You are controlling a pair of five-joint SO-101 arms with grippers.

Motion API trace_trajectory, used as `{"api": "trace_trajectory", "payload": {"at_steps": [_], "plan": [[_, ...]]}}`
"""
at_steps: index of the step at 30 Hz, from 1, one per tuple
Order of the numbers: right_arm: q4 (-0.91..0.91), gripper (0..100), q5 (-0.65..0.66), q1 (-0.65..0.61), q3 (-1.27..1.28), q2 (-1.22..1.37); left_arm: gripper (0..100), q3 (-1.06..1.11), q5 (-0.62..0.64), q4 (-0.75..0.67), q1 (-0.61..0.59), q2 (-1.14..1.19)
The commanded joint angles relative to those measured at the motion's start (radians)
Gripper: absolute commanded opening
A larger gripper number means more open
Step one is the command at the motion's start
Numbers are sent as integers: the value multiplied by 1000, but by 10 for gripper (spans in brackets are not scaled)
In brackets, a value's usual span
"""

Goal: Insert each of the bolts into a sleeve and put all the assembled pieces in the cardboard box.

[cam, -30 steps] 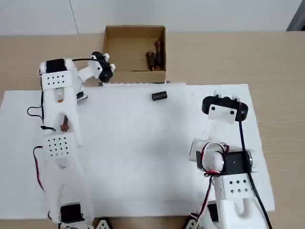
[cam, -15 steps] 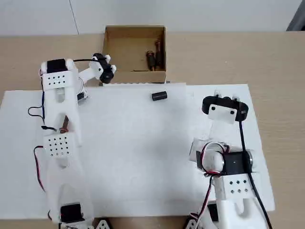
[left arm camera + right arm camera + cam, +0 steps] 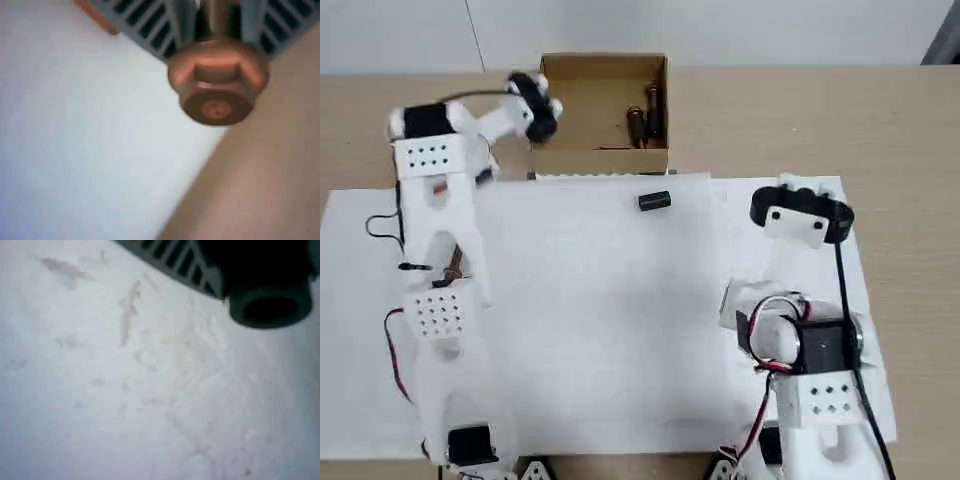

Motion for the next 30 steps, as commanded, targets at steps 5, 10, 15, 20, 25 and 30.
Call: {"api": "trace_trajectory", "payload": {"at_steps": [5,10,15,20,25,30], "plan": [[85,2,12,-2,-146,-16,6,-18,132,18,58,-265],[165,2,44,-1,-236,-16,6,-18,334,18,133,-434],[171,2,123,-2,-301,-51,6,-16,482,18,242,-608],[170,2,241,-1,-299,-156,6,116,483,18,331,-810],[168,2,275,-1,-298,-203,6,354,654,15,371,-1022],[130,2,273,-1,-279,-203,6,547,898,15,373,-1206]]}}
